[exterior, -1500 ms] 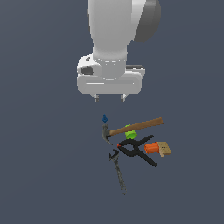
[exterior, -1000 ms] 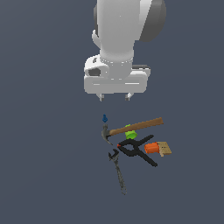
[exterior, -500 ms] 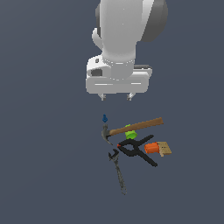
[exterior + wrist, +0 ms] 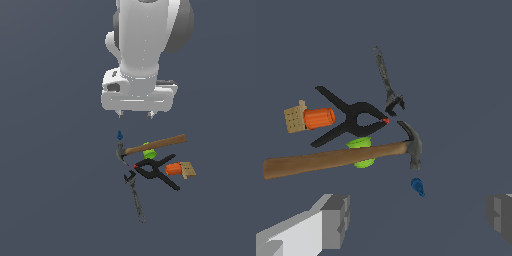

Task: Pick up a designated object from a clutter of objects.

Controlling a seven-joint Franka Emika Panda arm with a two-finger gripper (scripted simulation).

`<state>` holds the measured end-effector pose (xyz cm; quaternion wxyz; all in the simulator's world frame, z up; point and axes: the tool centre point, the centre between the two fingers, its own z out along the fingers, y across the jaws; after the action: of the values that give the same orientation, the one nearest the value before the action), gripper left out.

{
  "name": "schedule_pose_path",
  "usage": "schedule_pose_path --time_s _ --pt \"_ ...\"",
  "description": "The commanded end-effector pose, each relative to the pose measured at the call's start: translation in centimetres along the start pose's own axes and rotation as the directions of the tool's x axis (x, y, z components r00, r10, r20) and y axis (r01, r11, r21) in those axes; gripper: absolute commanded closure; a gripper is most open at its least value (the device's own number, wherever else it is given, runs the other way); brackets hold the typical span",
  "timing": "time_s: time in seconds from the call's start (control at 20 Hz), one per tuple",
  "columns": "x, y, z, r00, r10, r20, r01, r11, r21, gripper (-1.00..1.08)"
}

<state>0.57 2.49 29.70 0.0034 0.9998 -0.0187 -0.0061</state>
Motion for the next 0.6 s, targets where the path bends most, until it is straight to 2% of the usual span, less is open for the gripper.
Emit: schedule_pose_path --time_s 0.0,0.3,0.55 --pt "0.3 -0.4 0.4 1.000 0.031 0.000 -0.031 1.000 0.000 -0.92" --pt "1.4 -1.7 1.8 0.991 0.131 -0.001 -0.131 0.991 0.001 -0.92" --pt "2.4 -3.1 3.2 0.972 0.233 -0.002 -0.233 0.972 0.002 -0.92"
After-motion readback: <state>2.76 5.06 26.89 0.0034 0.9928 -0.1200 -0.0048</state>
